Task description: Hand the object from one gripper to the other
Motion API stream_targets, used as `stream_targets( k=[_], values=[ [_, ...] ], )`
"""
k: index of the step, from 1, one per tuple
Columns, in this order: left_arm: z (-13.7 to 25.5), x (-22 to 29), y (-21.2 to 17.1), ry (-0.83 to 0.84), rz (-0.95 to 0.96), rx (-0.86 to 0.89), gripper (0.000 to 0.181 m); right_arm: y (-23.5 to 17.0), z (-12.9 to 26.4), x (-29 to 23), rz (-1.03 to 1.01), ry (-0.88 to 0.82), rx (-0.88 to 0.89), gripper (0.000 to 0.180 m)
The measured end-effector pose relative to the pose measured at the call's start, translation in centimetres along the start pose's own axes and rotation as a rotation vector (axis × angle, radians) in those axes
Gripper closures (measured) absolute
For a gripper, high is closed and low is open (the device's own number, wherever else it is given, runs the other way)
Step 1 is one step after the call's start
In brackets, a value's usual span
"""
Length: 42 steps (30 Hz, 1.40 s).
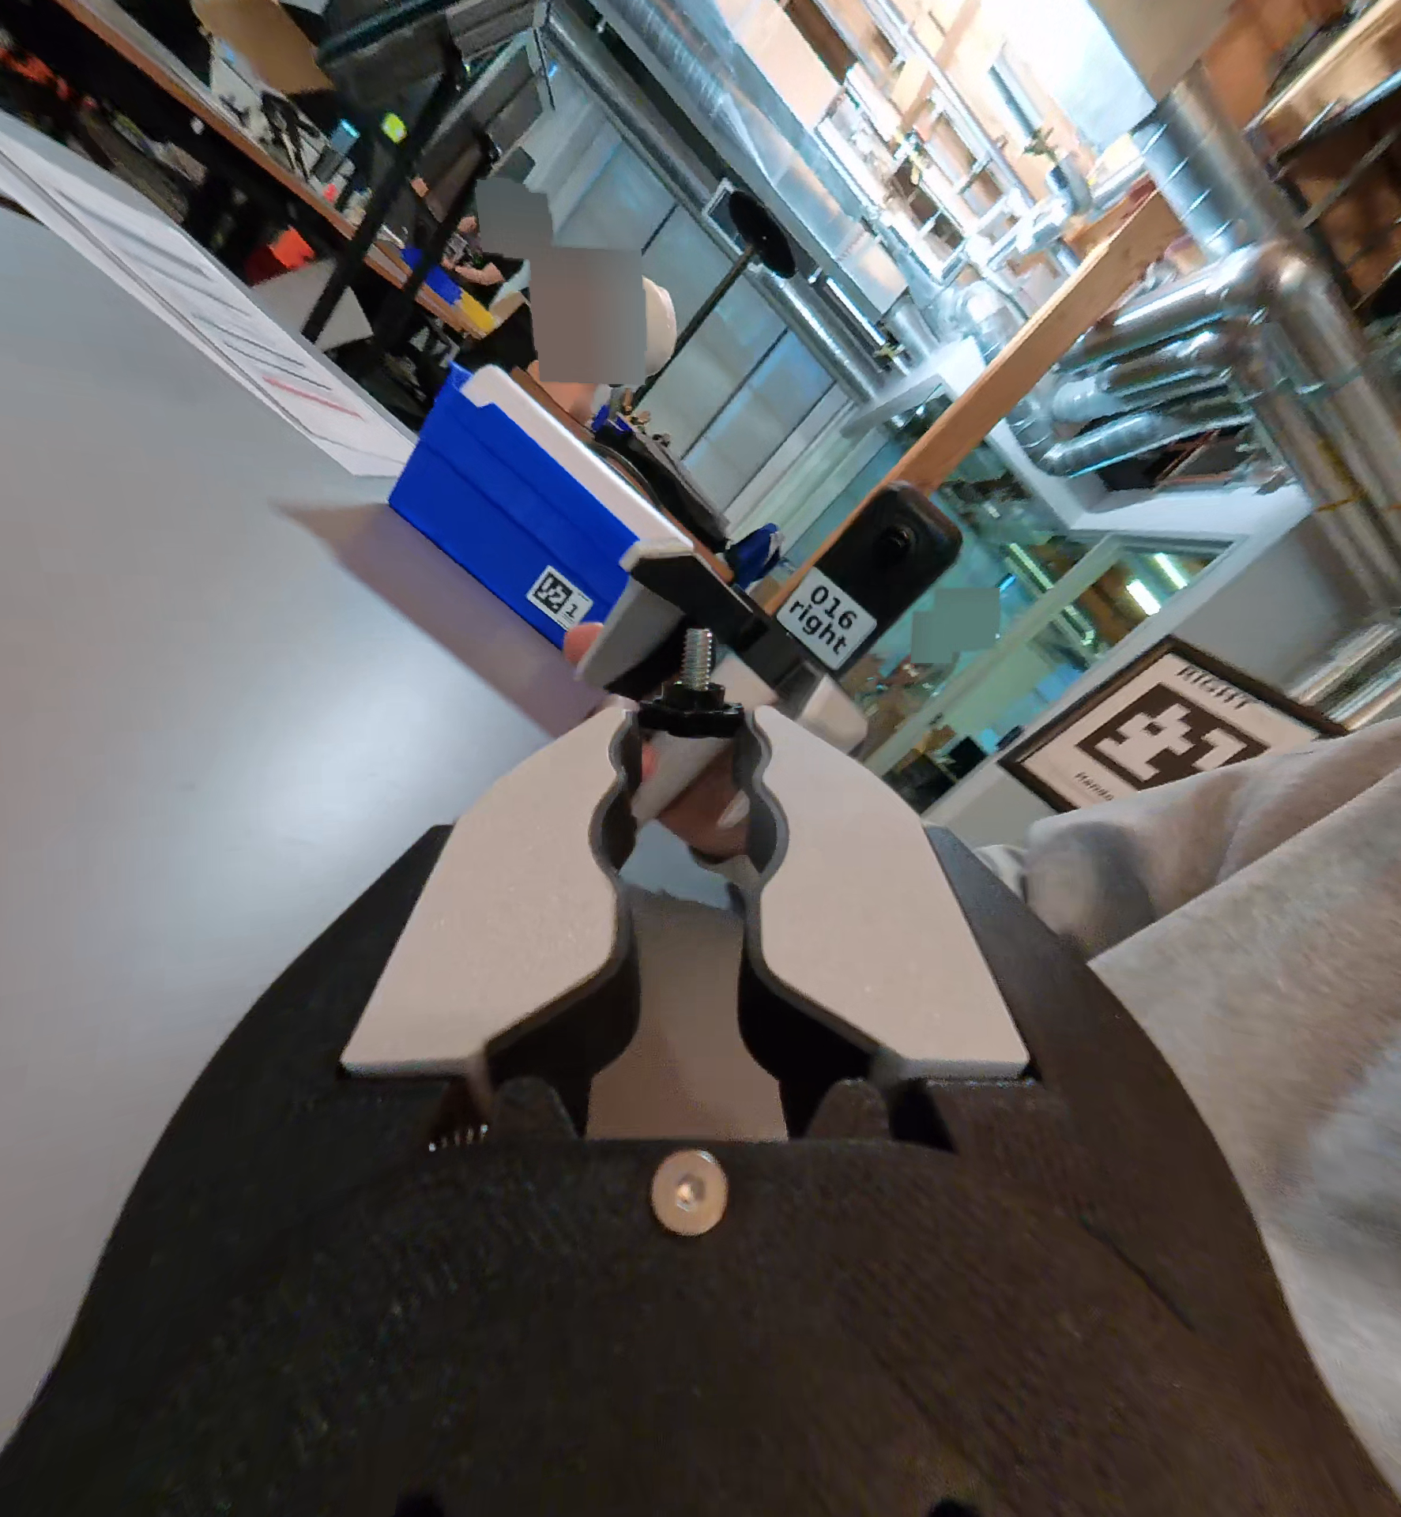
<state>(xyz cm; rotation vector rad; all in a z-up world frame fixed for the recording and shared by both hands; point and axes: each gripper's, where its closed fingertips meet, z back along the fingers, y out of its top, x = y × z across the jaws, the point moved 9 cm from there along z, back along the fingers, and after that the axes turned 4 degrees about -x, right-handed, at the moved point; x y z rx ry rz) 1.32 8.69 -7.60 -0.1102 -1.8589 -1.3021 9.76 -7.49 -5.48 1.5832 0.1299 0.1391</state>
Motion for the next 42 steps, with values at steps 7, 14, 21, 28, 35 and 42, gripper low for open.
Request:
stream_targets(
  k=[7, 14, 21, 28, 35, 42],
  values=[
    [-0.7, 0.9, -0.3, 0.023, -0.129, -0.007, 0.158, 0.1, 0.2, 0.4, -0.418, 0.163, 0.091, 0.158],
    [-1.1, 1.4, -0.5, -0.029, -0.142, 0.029, 0.159, 0.2, -0.2, -0.7, -0.239, 0.157, 0.053, 0.164],
    [-1.6, 1.9, -0.9, -0.029, -0.207, 0.021, 0.157, 0.4, -0.2, -0.8, -0.273, 0.191, 0.064, 0.168],
    [-1.7, 2.0, -1.0, -0.023, -0.227, 0.01, 0.158, 0.4, -0.3, -1.1, -0.234, 0.196, 0.052, 0.173],
    [-1.6, 1.6, -0.8, -0.057, -0.136, 0.028, 0.144, 0.5, 0.0, -0.9, -0.241, 0.198, 0.071, 0.173],
    [-1.4, 1.4, -0.7, -0.23, 0.032, 0.071, 0.145, 0.8, 0.6, -0.5, -0.329, 0.295, 0.159, 0.173]
  ],
)
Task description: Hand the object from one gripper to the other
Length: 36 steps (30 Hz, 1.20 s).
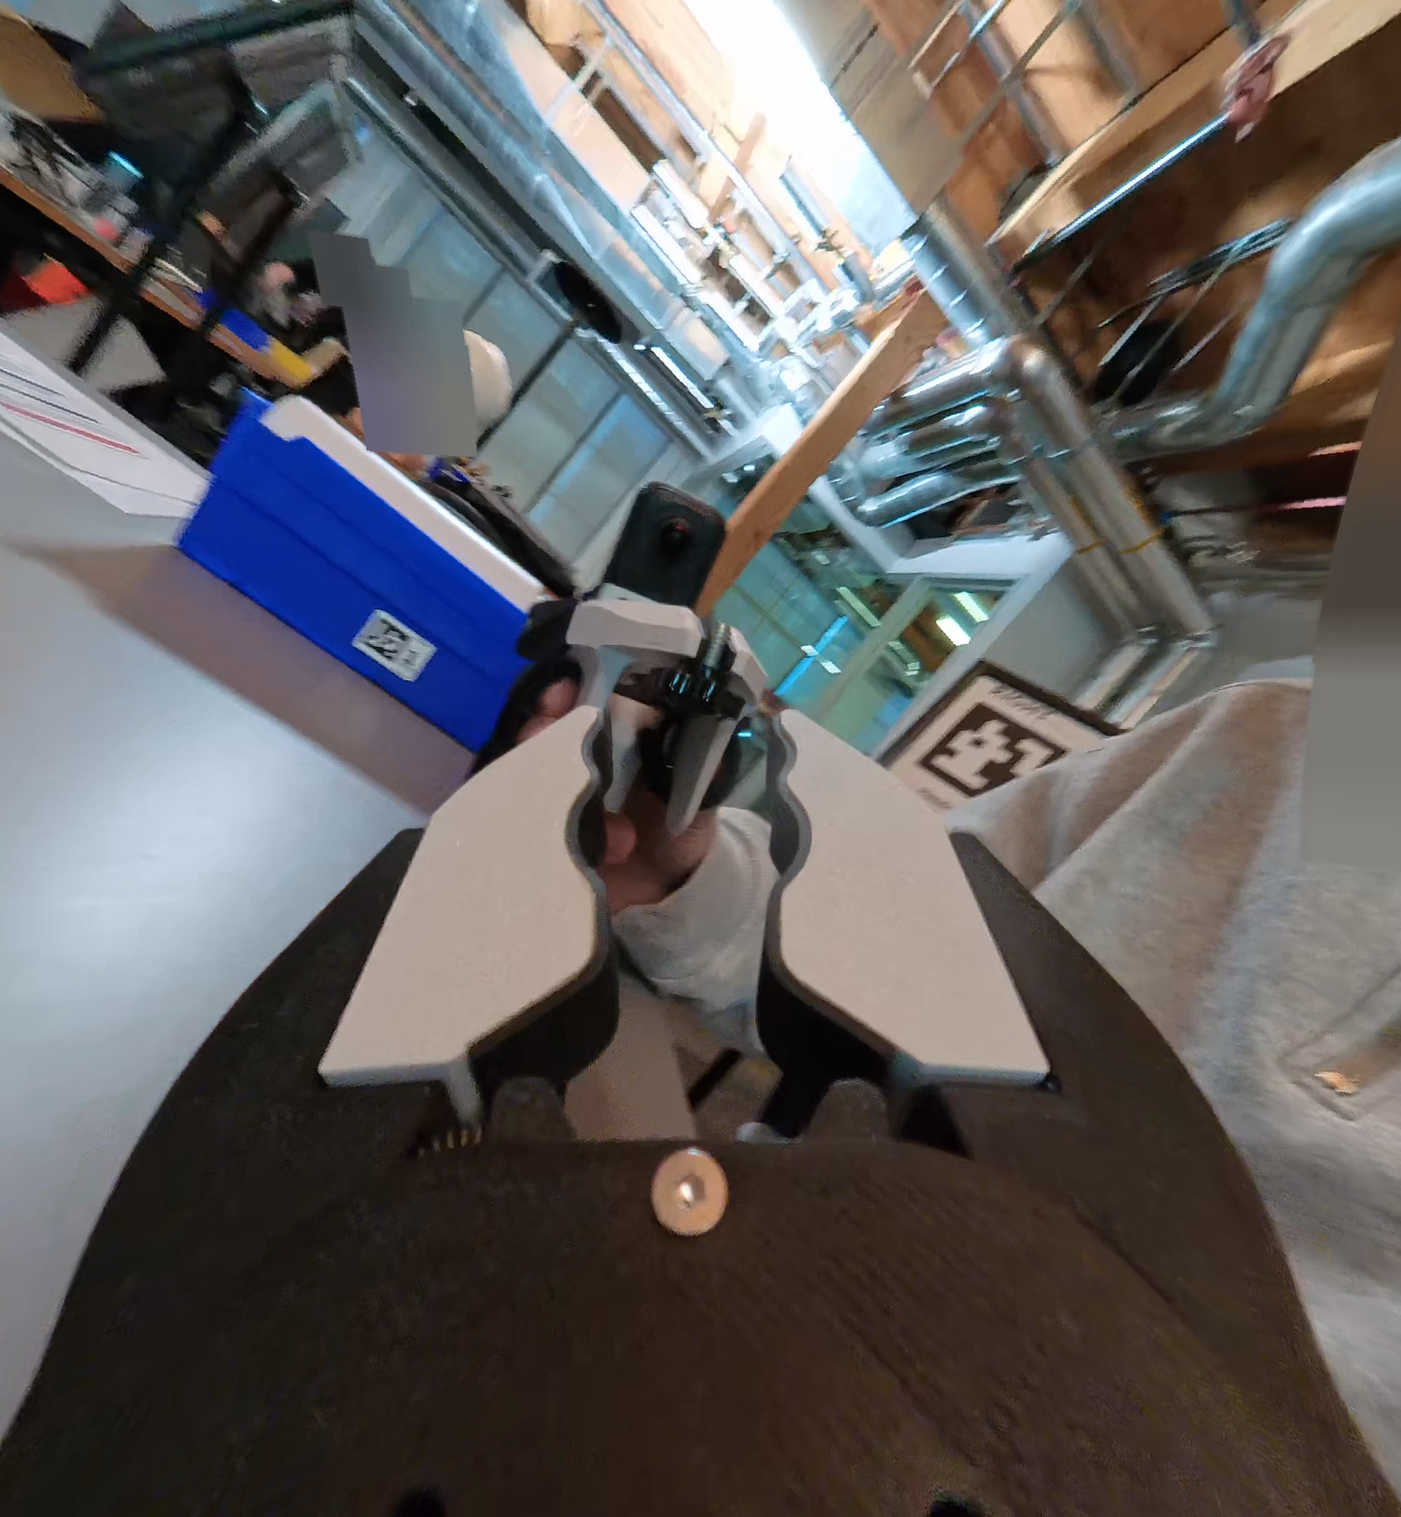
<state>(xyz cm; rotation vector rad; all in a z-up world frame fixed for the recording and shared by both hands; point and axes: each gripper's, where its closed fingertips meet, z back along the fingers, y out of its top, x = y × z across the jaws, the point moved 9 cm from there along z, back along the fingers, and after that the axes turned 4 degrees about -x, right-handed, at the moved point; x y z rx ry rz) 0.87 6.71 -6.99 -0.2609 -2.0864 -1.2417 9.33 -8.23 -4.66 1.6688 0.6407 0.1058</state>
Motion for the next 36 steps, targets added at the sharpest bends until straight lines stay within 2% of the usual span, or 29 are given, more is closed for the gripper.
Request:
stream_targets(
  k=[4, 8, 13, 26, 30, 34, 36],
  values=[
    [-0.5, 0.1, -0.5, -0.144, 0.122, -0.022, 0.147, 0.2, 0.1, -0.3, -0.086, 0.123, 0.028, 0.174],
    [-1.0, 0.6, -0.7, -0.158, 0.072, -0.071, 0.149, 0.2, -0.1, -0.6, -0.168, 0.232, -0.005, 0.174],
    [-1.1, 1.1, -0.7, -0.192, 0.041, -0.085, 0.153, -0.2, -0.5, -0.8, -0.186, 0.257, -0.062, 0.174],
    [-1.1, 1.3, -0.7, -0.151, -0.026, -0.114, 0.157, -0.5, -0.7, -0.5, -0.216, 0.25, -0.076, 0.173],
    [-1.0, 1.2, -0.6, -0.134, -0.038, -0.103, 0.157, -0.3, -0.5, 0.0, -0.244, 0.195, -0.024, 0.153],
    [-0.7, 1.1, -0.3, -0.086, -0.066, -0.074, 0.157, 0.0, 0.0, 0.4, -0.228, 0.135, 0.019, 0.145],
    [-0.4, 1.0, 0.0, -0.004, -0.126, -0.061, 0.157, 0.1, 0.3, 0.7, -0.205, 0.072, 0.021, 0.144]
  ],
)
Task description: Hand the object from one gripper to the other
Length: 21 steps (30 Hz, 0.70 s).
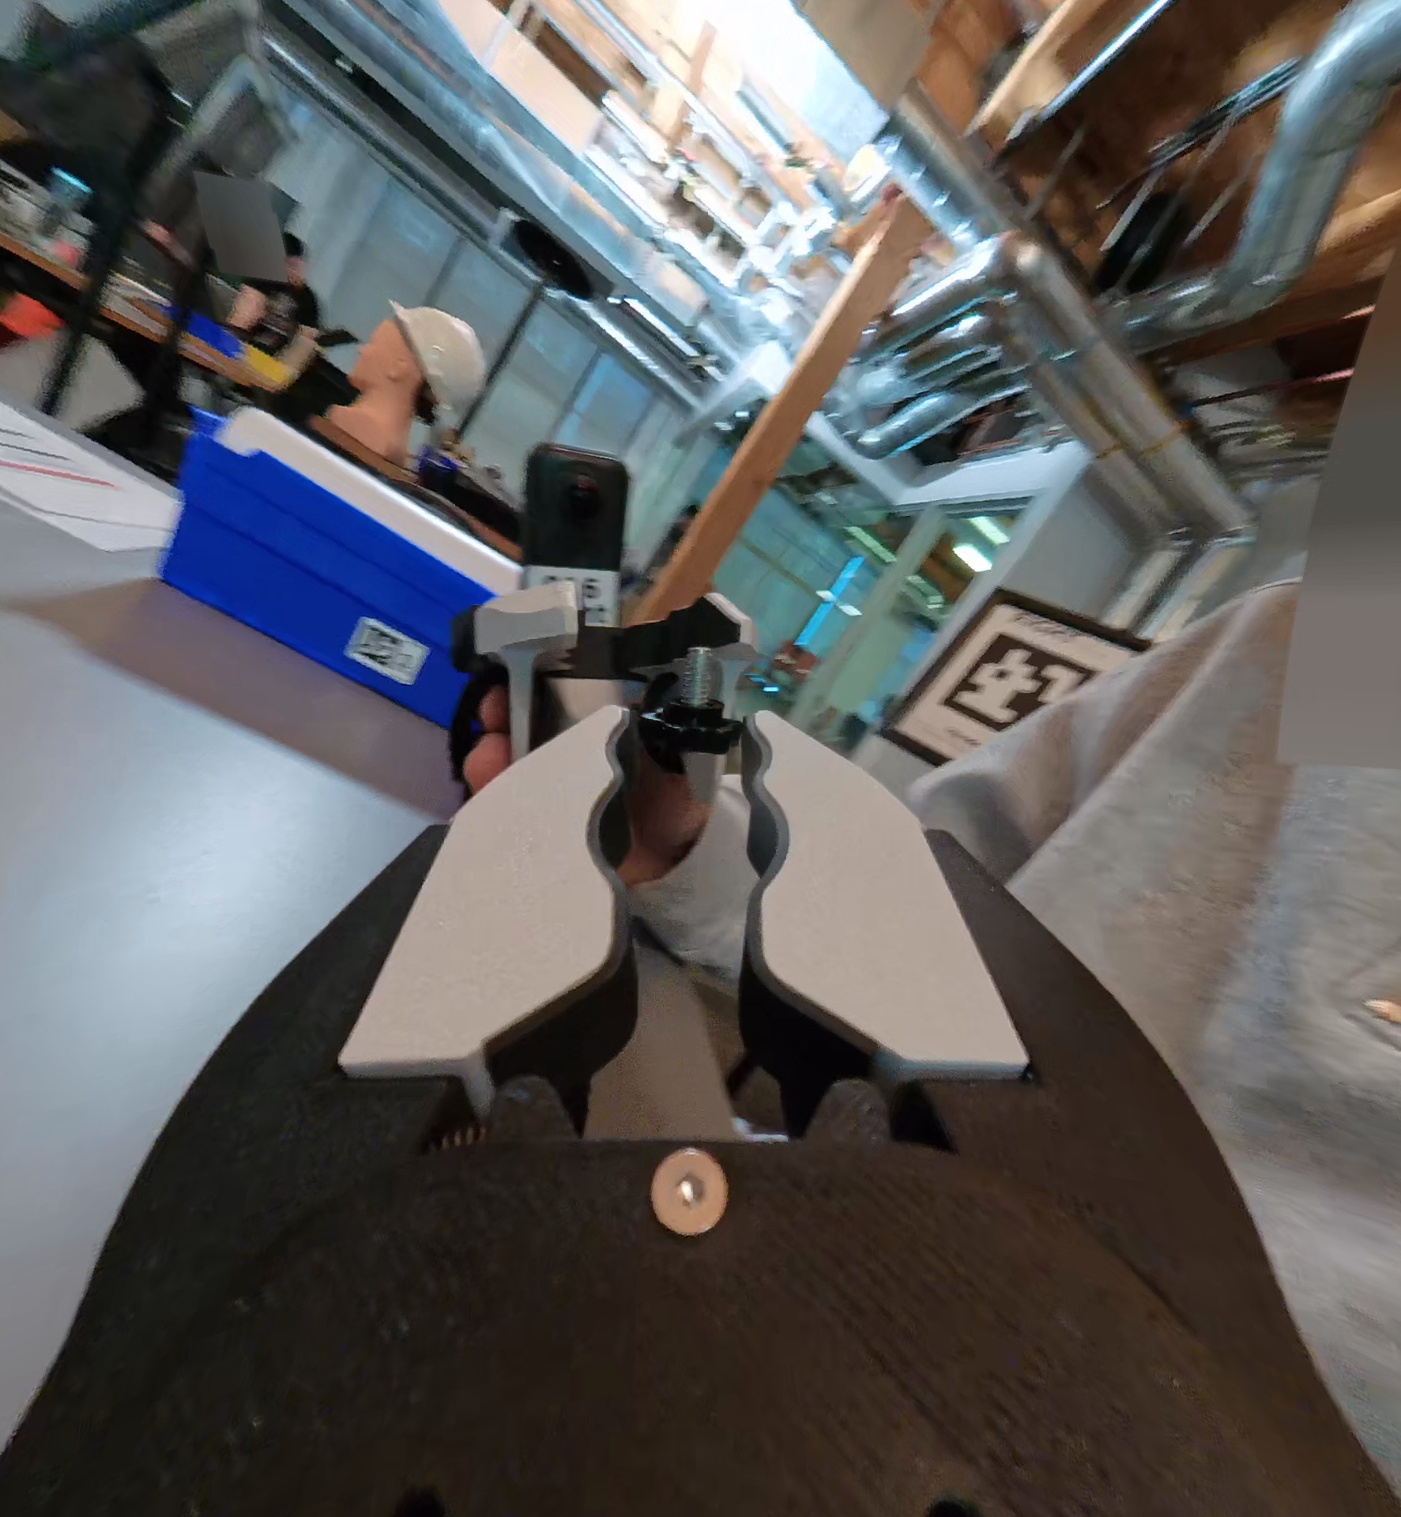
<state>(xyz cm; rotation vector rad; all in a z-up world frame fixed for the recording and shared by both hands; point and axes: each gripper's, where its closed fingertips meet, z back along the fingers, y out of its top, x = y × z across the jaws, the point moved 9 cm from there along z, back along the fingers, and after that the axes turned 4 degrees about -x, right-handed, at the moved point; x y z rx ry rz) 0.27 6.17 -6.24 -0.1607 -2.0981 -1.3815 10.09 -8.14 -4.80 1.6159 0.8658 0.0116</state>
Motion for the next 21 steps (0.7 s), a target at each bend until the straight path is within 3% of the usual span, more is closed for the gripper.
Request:
stream_targets(
  k=[8, 21],
  values=[
    [0.7, 0.3, 0.6, 0.361, -0.318, -0.018, 0.157, -0.2, -0.1, 0.0, 0.186, -0.23, -0.076, 0.153],
    [-0.1, 0.7, 0.0, 0.413, -0.388, -0.018, 0.156, -0.7, -1.2, -0.7, 0.38, -0.323, -0.091, 0.165]
  ],
)
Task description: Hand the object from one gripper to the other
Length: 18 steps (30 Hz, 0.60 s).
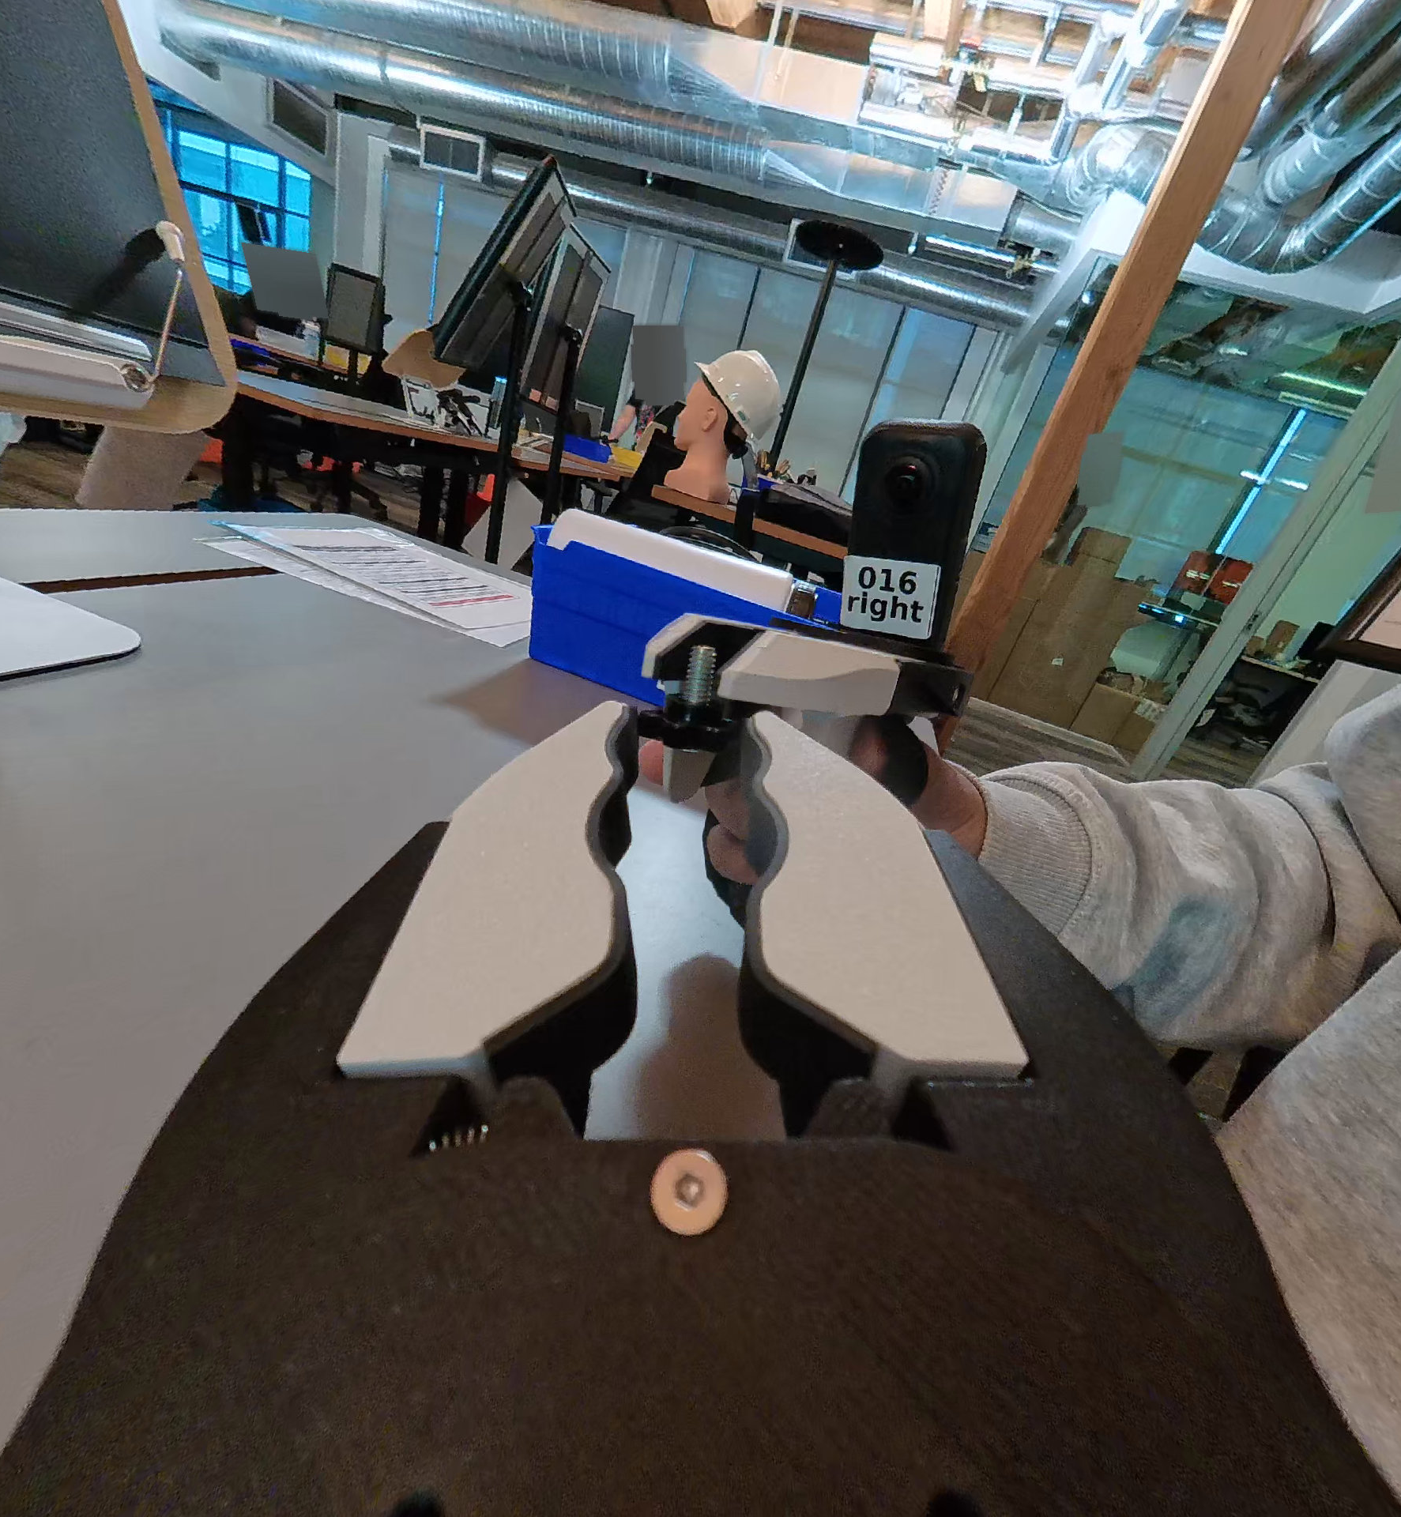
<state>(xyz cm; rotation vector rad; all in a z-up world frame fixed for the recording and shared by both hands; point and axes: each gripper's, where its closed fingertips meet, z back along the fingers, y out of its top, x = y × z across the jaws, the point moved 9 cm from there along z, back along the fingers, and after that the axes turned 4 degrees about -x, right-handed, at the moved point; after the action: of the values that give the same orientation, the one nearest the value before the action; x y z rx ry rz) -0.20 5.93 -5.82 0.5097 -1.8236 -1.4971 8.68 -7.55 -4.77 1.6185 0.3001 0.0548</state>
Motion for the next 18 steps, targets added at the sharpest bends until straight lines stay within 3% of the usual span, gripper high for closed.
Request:
stream_targets(
  k=[4, 18],
  values=[
    [-0.1, 0.11, -0.07, 0.005, -0.016, -0.009, 0.156, 0.02, -0.1, -0.24, 0.017, 0.011, -0.002, 0.173],
    [-0.15, 0.2, 0.02, -0.051, 0.009, -0.008, 0.149, 0.36, 0.37, -0.01, -0.073, 0.125, 0.021, 0.174]
  ],
)
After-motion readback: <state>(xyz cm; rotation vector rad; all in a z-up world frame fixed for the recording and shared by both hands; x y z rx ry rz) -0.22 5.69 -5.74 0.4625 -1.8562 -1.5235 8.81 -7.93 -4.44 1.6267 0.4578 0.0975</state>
